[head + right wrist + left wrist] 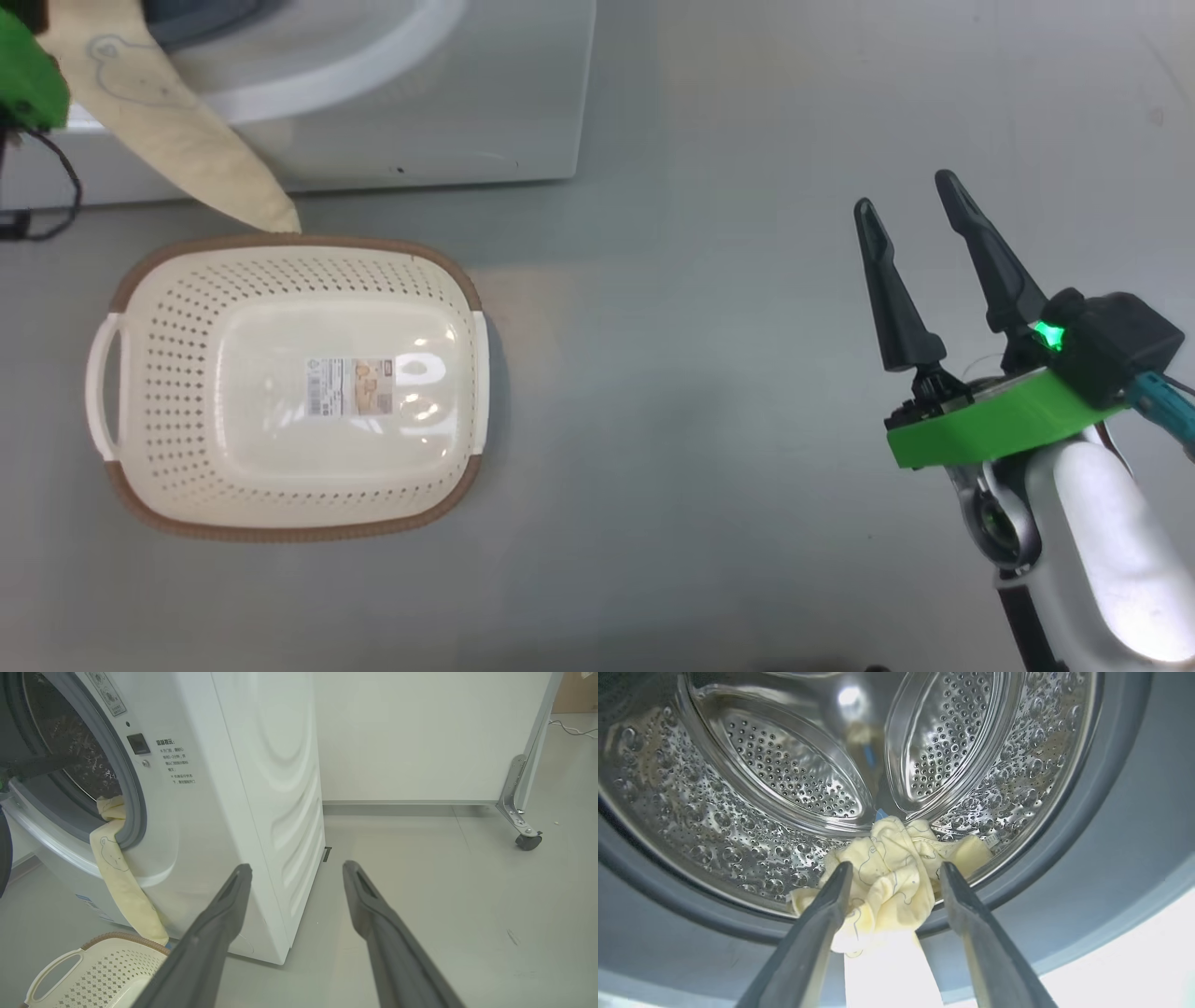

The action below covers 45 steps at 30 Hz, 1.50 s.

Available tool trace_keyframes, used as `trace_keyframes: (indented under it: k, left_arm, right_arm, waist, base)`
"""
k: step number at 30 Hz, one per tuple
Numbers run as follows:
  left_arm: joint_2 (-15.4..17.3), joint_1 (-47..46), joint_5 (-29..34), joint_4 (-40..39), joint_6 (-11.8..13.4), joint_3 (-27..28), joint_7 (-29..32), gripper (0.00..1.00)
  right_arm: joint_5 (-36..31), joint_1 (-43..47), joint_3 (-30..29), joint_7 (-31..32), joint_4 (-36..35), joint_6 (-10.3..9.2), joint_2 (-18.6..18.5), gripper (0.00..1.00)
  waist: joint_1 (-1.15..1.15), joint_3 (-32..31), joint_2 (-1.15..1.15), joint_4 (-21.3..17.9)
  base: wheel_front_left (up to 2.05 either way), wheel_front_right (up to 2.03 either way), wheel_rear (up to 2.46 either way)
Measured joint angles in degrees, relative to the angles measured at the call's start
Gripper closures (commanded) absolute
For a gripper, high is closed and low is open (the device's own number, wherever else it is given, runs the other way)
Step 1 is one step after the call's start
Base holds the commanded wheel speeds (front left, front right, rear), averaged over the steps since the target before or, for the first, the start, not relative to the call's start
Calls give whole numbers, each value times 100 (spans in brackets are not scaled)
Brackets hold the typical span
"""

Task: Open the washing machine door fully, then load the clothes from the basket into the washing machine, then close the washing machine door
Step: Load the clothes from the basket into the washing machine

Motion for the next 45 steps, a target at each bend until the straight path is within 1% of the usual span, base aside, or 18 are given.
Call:
trace_keyframes:
  k: [3, 5, 8, 12, 18, 19, 24, 26, 30, 35, 37, 45]
  left_arm:
    - [5, 458, -271, -224, 0, 8, -3, 0]
    - [15, 803, -322, -399, 0, 29, -4, 0]
    - [58, 1350, -300, -829, 15, 213, -4, 0]
    - [56, 2152, -154, -1588, 212, 632, -25, 0]
    - [41, 3546, 275, -2627, 568, 1009, -46, 0]
    - [40, 3988, 376, -2939, 684, 1177, -46, 0]
    - [-8, 4898, 697, -3618, 940, 1400, -46, 0]
    - [-80, 5258, 705, -3857, 1043, 1513, -46, 0]
    - [-145, 5913, 821, -4210, 1203, 1685, -46, 0]
    - [-318, 6578, 971, -4600, 1366, 1827, -46, 0]
    - [-421, 6800, 1011, -4710, 1400, 1944, -46, 0]
    - [-634, 7422, 1359, -5034, 1460, 2163, -46, 0]
  right_arm:
    - [1, 151, -96, 0, 13, 0, -37, 0]
    - [2, 268, -162, 0, 18, 0, -74, 0]
    - [2, 436, -194, 0, 32, 0, -129, 0]
    - [2, 662, -271, 0, 45, 0, -132, 0]
    - [11, 1014, -300, 0, 74, 0, -125, 0]
    - [16, 1113, -300, 0, 82, 0, -121, 0]
    - [19, 1282, -289, 0, 89, 0, -113, 0]
    - [45, 1361, -290, 0, 91, 0, -89, 0]
    - [53, 1523, -292, 0, 114, 0, -20, 0]
    - [77, 1681, -288, 0, 140, 0, 30, 0]
    - [94, 1706, -288, 0, 162, 0, 34, 0]
    - [94, 1841, -268, 0, 182, 0, 59, 0]
  waist:
    - [0, -307, 0, 83]
    - [0, -521, 0, 142]
    - [0, -834, 0, 225]
    - [0, -1242, 0, 327]
    - [0, -1828, 0, 437]
    - [0, -2009, 0, 459]
    - [0, -2393, 0, 497]
    - [0, -2530, 0, 501]
    - [0, -2766, 0, 497]
    - [0, -2976, 0, 488]
    - [0, -3049, 0, 482]
    - [0, -3235, 0, 452]
  base:
    - [0, 0, 0]
    - [0, 0, 0]
    - [0, 0, 0]
    - [0, 0, 0]
    - [0, 0, 0]
    - [0, 0, 0]
    - [0, 0, 0]
    - [0, 0, 0]
    - [0, 0, 0]
    - [0, 0, 0]
    - [0, 0, 0]
    - [0, 0, 0]
